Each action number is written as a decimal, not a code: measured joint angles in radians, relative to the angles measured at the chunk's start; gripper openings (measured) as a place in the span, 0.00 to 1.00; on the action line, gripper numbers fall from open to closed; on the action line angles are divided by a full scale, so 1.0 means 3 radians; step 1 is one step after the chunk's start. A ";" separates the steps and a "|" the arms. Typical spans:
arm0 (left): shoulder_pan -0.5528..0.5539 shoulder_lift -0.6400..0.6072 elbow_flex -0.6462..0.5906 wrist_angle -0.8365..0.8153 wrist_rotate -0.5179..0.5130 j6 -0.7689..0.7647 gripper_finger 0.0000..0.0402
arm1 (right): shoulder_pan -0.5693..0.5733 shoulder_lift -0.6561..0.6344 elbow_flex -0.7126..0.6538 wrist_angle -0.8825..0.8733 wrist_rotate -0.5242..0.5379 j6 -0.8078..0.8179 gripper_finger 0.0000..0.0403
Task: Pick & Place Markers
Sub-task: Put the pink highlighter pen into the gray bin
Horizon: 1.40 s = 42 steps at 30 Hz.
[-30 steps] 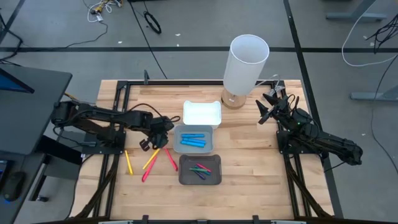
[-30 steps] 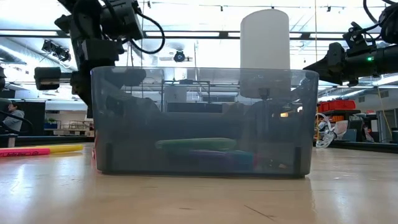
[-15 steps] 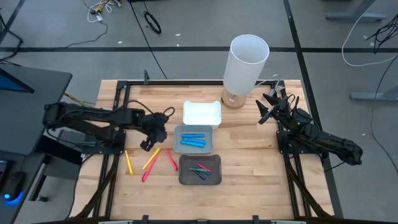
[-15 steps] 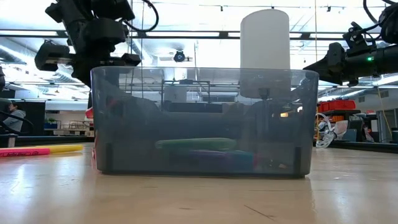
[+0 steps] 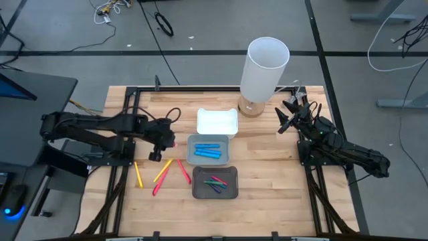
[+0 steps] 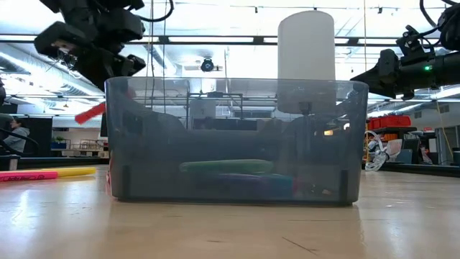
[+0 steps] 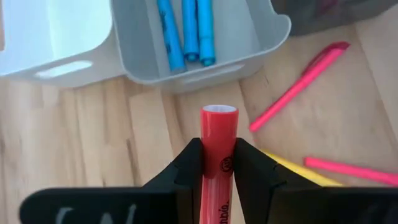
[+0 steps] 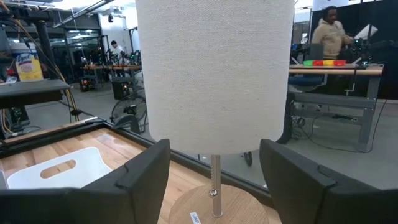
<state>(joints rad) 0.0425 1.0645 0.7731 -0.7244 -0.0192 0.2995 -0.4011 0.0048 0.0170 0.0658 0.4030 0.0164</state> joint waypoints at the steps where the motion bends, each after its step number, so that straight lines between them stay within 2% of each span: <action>1: 0.0000 0.0000 0.0061 -0.0102 -0.0029 -0.0019 0.18 | 0.0000 0.0000 0.0000 0.0001 0.0001 0.0000 0.62; 6: 0.0000 0.0000 0.0370 -0.0457 -0.0128 -0.0046 0.18 | 0.0000 0.0000 0.0000 0.0000 0.0000 -0.0001 0.62; 10: 0.0000 0.0017 0.0609 -0.0618 -0.0121 -0.0252 0.18 | 0.0000 0.0000 0.0000 0.0000 0.0000 -0.0001 0.62; 19: 0.0000 0.0253 0.1236 -0.1301 -0.0118 -0.0539 0.18 | 0.0000 0.0001 0.0000 0.0000 0.0000 0.0000 0.62; 25: 0.0000 0.0419 0.1618 -0.1656 0.0004 -0.0786 0.18 | 0.0000 0.0000 0.0000 0.0001 0.0001 -0.0001 0.62; 33: 0.0000 0.0783 0.2151 -0.2013 0.0106 -0.1118 0.18 | 0.0000 0.0000 0.0000 0.0001 0.0001 0.0000 0.62; 42: 0.0000 0.1359 0.2741 -0.2058 0.0121 -0.1145 0.18 | 0.0000 0.0000 0.0000 0.0001 0.0000 -0.0001 0.62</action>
<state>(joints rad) 0.0425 1.4721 1.5955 -1.3417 0.0170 -0.0441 -0.4011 0.0048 0.0170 0.0662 0.4030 0.0162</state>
